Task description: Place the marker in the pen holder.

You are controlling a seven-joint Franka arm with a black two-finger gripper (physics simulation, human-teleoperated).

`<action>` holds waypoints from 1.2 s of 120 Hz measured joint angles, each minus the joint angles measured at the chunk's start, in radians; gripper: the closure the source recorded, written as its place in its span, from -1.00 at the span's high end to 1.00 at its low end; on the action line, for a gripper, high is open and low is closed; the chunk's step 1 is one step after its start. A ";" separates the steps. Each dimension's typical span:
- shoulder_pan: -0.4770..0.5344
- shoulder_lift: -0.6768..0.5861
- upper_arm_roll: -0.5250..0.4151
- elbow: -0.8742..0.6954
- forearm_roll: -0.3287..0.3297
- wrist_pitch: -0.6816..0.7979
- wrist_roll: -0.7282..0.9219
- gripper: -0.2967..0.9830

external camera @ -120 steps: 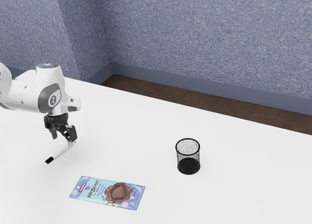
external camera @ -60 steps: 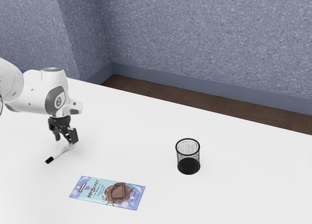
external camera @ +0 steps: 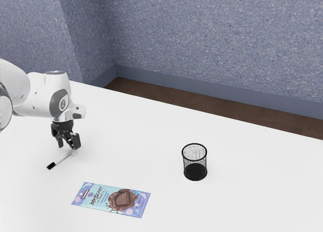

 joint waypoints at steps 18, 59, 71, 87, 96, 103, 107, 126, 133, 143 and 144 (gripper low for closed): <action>-0.001 0.008 -0.002 0.007 -0.008 -0.008 0.010 0.23; -0.001 0.009 -0.002 0.011 -0.016 -0.015 0.026 -0.43; -0.001 0.005 -0.003 0.011 -0.018 -0.015 0.028 -0.52; -0.005 -0.060 -0.017 0.003 -0.018 -0.009 0.027 -0.58; -0.007 -0.144 -0.051 -0.009 -0.017 0.011 0.026 -0.61; -0.007 -0.209 -0.092 -0.032 -0.017 0.044 0.023 -0.62; -0.008 -0.239 -0.113 -0.043 -0.018 0.066 0.021 -0.62; -0.010 -0.372 -0.196 -0.145 -0.035 0.205 0.011 -0.63; -0.009 -0.417 -0.223 -0.177 -0.043 0.249 0.007 -0.63; -0.007 -0.455 -0.262 -0.197 -0.051 0.294 0.002 -0.64; -0.008 -0.457 -0.265 -0.197 -0.051 0.298 0.001 -0.64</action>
